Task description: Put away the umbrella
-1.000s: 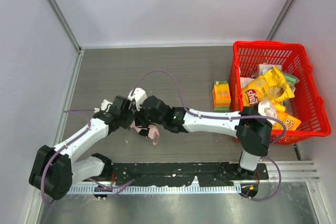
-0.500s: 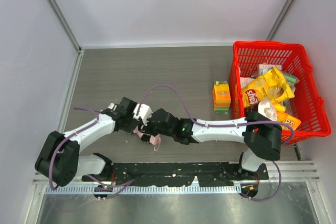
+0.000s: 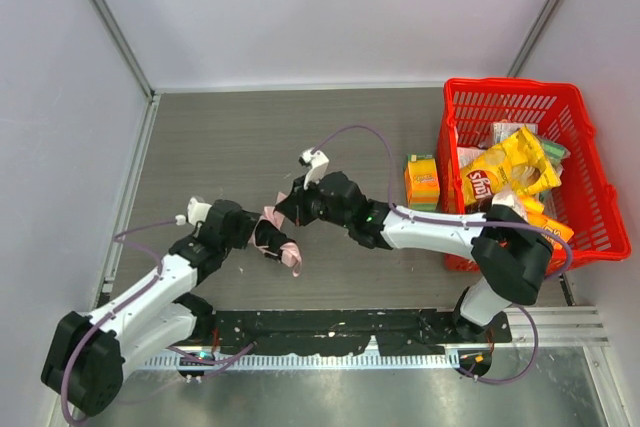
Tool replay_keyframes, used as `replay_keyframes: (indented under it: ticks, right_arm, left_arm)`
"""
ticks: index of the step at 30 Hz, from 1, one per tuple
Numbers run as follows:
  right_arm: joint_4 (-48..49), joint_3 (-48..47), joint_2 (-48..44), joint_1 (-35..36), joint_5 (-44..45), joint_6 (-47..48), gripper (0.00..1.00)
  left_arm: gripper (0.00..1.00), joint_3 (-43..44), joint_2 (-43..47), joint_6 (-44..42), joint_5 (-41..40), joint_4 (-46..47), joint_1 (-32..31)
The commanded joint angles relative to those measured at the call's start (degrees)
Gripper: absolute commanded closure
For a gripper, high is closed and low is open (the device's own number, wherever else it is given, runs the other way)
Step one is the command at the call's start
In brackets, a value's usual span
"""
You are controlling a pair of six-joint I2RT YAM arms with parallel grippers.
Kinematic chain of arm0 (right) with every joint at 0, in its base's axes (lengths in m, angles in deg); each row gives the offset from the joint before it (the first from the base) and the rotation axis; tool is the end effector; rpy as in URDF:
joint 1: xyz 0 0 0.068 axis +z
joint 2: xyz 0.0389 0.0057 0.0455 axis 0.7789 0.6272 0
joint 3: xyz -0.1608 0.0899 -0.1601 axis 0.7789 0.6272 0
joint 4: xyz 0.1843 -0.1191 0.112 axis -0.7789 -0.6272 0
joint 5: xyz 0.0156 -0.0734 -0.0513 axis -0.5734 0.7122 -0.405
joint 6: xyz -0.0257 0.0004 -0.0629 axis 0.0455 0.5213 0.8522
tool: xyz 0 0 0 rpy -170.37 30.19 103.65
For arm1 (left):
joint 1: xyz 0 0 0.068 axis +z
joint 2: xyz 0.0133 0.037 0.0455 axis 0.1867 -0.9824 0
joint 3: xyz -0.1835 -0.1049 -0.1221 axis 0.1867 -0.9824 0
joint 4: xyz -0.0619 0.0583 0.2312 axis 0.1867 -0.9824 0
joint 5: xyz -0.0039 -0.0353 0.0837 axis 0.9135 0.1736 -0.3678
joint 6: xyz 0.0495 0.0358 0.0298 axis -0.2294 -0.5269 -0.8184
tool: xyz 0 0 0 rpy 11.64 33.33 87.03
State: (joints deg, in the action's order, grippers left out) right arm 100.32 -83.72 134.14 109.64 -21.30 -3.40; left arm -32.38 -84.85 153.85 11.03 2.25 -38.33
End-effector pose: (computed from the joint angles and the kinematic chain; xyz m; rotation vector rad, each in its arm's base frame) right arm 0.1916 0.3125 0.2225 -0.5449 1.9084 1.0084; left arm 0.1809 -0.0762 0.1486 -1.3189 2.0325 -0.6085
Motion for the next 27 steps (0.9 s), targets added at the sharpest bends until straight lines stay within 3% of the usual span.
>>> replay_keyframes:
  ticks: [1,8,14,17,23,27]
  right_arm:
    - [10.2,-1.2,-3.1,-4.9,-2.3,-8.6,0.99]
    - [6.6,0.0,0.0,-13.8,-2.9,-4.6,0.99]
    - [-0.3,-4.2,12.3,-17.3,-6.9,-0.2,0.99]
    - [2.9,-3.0,14.5,-17.3,-7.9,-0.1,0.99]
    - [1.8,-2.7,15.9,-17.6,-1.4,0.6,0.99]
    - [1.2,-3.4,17.4,-18.2,-1.6,0.5,0.99]
  left_arm:
    - [1.0,-5.4,2.7,-6.5,-6.8,3.7,0.3]
    - [1.0,-16.0,6.4,-10.6,-5.4,22.8,0.3]
    - [1.0,-16.2,6.1,-13.8,-7.1,23.6,0.3]
    - [1.0,-16.6,3.3,-13.5,-7.3,26.5,0.3]
    - [1.0,-18.3,-6.9,-18.6,-5.9,42.7,0.3]
    - [1.0,-17.8,-9.9,-19.2,-6.8,43.9,0.3]
